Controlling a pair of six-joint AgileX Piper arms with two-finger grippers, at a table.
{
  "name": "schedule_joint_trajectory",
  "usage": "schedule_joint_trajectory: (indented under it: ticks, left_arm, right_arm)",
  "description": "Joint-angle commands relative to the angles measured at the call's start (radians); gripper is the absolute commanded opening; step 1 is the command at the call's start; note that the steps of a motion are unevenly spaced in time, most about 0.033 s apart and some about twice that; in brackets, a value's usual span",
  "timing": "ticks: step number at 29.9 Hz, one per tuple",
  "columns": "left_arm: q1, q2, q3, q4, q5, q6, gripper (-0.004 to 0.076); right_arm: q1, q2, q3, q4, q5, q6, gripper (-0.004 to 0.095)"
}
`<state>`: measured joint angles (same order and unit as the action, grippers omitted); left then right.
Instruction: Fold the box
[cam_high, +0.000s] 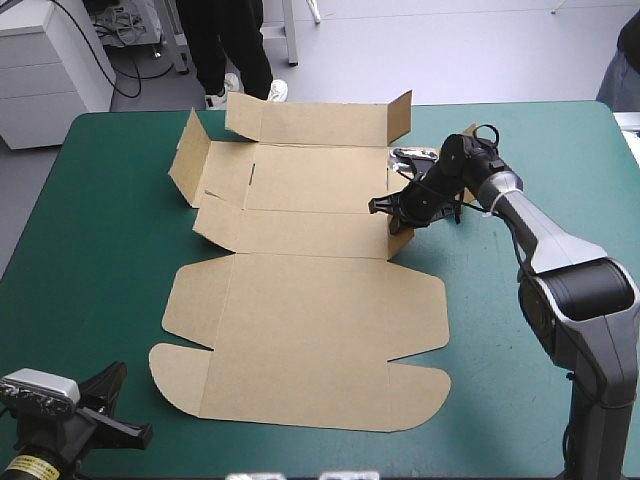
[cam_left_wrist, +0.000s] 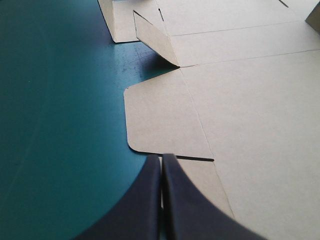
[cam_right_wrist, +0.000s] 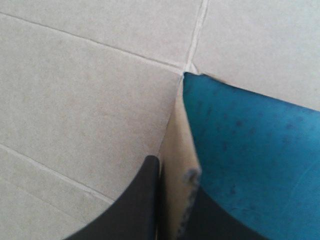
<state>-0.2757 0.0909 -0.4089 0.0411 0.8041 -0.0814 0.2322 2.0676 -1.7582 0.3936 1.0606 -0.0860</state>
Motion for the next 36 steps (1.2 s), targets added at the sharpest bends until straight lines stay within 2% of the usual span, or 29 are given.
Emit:
schedule_joint_trajectory:
  ticks: [1,6,10,14,23,31,36]
  left_arm:
    - [0.002,0.015,-0.025,-0.005,-0.077,-0.002,-0.0008]
    - [0.002,0.015,-0.025,-0.005,-0.077,0.004,-0.0008]
    - [0.002,0.015,-0.025,-0.005,-0.077,0.004,-0.0008]
    - [0.002,0.015,-0.02,-0.005,-0.09,0.004,-0.0008]
    - [0.002,0.015,-0.013,-0.005,-0.104,-0.001,-0.0008]
    - [0.002,0.015,-0.013,-0.005,-0.104,-0.001,-0.0008]
    - [0.002,0.015,-0.013,-0.005,-0.104,-0.001,-0.0008]
  right_arm:
    - [-0.003,-0.059,-0.031,-0.034,0.006,-0.037,-0.0006]
    - [-0.003,-0.059,-0.06,-0.048,0.102,-0.168,-0.0006]
    - [-0.001,-0.059,-0.122,-0.112,0.192,-0.244,-0.0006]
    - [0.024,-0.059,-0.172,-0.235,0.19,-0.266,-0.0007]
    - [0.12,-0.059,-0.19,-0.394,0.19,-0.504,-0.0018]
    - [0.198,-0.059,-0.19,-0.44,0.19,-0.656,-0.0018]
    - [0.255,-0.059,-0.19,-0.451,0.19,-0.805,-0.0018]
